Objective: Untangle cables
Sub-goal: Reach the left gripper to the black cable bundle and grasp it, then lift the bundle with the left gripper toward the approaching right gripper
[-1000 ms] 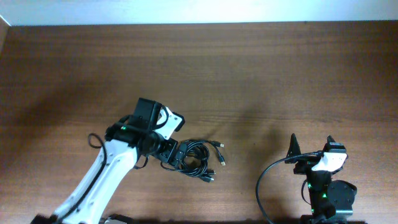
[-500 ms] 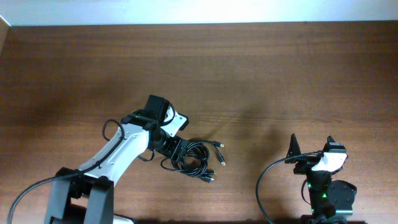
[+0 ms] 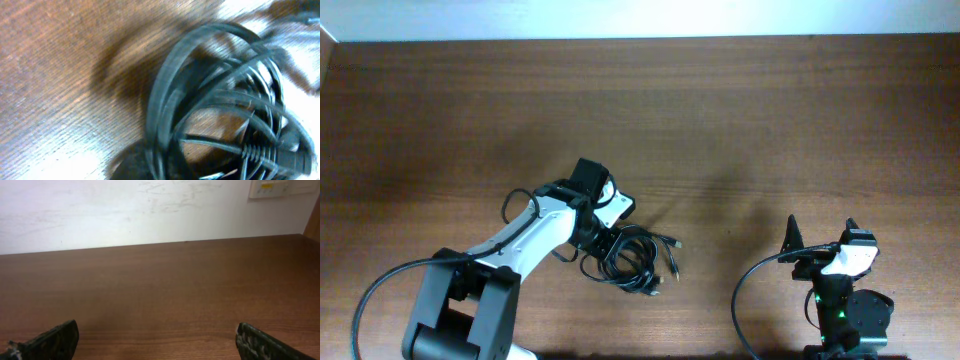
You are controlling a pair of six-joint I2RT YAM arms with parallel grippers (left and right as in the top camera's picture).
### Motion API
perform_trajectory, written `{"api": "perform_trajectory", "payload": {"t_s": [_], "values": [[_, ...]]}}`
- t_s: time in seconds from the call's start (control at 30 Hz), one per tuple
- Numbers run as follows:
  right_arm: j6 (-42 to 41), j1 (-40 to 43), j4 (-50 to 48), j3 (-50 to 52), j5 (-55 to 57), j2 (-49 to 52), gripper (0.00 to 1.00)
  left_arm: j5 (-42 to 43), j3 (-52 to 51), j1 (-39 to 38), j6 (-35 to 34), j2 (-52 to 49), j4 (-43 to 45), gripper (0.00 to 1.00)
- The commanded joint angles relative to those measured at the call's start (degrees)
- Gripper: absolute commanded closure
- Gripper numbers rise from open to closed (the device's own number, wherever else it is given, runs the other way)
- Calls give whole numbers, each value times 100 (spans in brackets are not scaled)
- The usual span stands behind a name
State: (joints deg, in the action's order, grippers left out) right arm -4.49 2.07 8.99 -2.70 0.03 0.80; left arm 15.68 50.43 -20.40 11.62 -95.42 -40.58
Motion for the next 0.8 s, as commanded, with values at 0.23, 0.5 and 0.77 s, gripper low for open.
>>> {"api": "perform_trajectory", "payload": {"t_s": [0.23,0.5,0.77], "values": [[-7,22,107,-11,109,-39,1,-44,511,-7,48,195,105,100],[-7,22,107,-11,109,-39,1,-48,791,-7,223,2540,155,100],[-361,22,-79,-42,-1681,-39,1,245,791,-7,-420,3722,111,100]]}}
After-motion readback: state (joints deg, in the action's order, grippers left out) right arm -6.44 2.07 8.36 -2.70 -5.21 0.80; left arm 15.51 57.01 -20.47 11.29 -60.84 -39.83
